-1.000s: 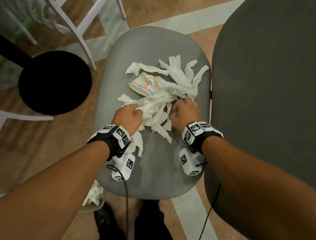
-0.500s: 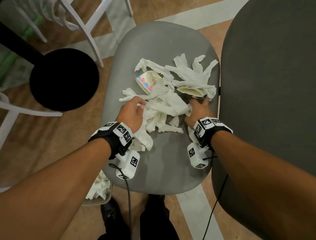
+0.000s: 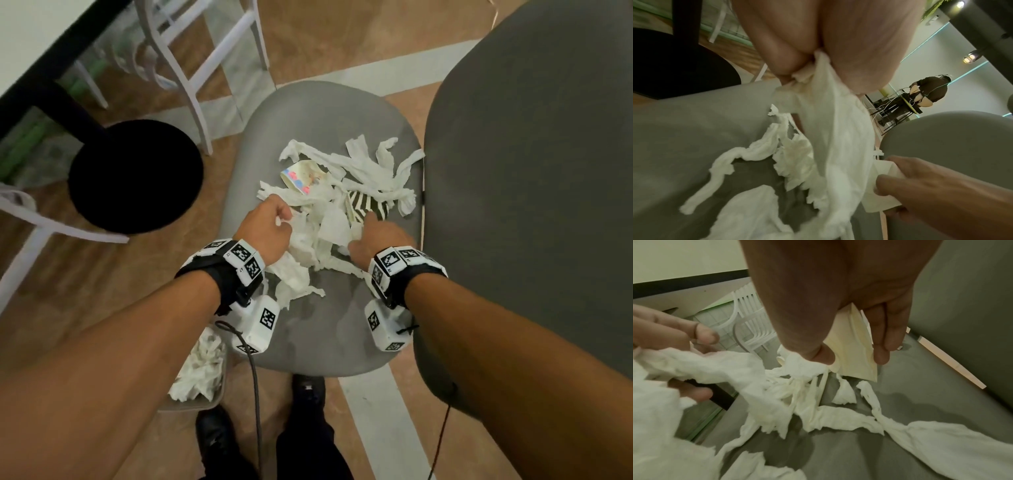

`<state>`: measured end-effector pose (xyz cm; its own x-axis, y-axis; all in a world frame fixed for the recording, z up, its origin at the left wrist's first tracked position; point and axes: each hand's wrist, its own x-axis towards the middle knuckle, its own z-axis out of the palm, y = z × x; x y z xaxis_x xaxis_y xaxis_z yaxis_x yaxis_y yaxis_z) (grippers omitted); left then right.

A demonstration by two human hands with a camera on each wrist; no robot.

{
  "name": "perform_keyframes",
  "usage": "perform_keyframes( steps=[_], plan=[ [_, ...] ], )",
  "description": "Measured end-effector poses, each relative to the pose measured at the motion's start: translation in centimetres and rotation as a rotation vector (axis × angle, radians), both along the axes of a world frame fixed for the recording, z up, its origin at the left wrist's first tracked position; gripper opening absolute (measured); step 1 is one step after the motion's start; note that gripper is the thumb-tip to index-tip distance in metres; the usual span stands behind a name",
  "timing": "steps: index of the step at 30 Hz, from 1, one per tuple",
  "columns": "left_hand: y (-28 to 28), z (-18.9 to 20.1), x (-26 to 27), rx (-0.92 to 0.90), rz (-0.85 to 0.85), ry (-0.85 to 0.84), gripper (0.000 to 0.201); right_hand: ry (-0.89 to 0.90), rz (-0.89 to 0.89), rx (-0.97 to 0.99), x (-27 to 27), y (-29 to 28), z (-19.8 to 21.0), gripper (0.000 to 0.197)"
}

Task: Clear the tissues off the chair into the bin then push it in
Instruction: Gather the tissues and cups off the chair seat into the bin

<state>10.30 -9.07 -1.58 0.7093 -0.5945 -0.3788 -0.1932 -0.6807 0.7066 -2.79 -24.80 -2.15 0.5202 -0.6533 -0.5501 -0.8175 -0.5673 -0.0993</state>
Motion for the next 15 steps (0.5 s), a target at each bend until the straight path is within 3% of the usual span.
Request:
perform_keyframes(
  steps=[7,11,15],
  plan=[
    [6.3,1.2,-0.4,-0.080,0.127,-0.059,0.025,0.039,0.058,-0.221,0.3,4.8,1.5,0.039],
    [11.3,0.5,0.4,-0.132,0.287,0.009,0.032,0.078,0.102,-0.317,1.3,7.2,2.7,0.036],
    [15.9,-0.8,1.6,-0.124,0.351,0.011,0.037,-0.013,0.257,-0.376,3.5,10.6,4.1,0.033]
  ],
)
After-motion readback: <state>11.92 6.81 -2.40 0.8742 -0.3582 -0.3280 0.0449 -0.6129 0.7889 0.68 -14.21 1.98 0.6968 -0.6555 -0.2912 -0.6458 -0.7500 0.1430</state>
